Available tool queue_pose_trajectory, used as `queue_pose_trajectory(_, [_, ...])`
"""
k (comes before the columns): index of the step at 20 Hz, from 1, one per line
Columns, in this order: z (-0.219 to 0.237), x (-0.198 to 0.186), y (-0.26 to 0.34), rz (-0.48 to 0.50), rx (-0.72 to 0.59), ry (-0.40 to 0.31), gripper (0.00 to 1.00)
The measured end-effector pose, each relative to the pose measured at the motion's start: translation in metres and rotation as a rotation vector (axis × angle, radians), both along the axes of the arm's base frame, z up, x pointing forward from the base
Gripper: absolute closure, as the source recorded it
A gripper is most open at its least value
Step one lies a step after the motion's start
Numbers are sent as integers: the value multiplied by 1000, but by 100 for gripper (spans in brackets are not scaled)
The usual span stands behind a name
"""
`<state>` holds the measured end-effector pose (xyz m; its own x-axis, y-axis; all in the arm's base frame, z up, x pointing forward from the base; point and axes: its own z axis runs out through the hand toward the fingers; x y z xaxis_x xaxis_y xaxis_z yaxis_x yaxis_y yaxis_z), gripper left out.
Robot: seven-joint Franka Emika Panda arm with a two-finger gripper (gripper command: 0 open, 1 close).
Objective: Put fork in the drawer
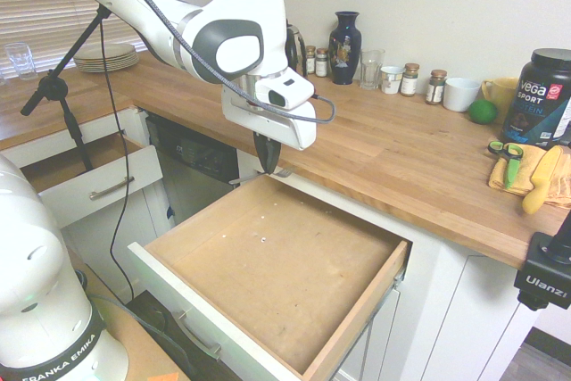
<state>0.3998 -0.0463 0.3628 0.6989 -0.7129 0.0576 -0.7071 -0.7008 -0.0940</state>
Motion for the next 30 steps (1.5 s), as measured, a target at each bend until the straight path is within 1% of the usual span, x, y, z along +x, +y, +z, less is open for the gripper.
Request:
queue_pose_trajectory(5, [-19,-1,-5,-10,-2,12,100])
queue_pose_trajectory(11, [-58,-1,-8,-17,-4,41,100])
queue_pose_trajectory(20, [-120,6,-7,2,-4,71,100])
queue_pose_trajectory(30, [-173,34,-13,11,18,112,100])
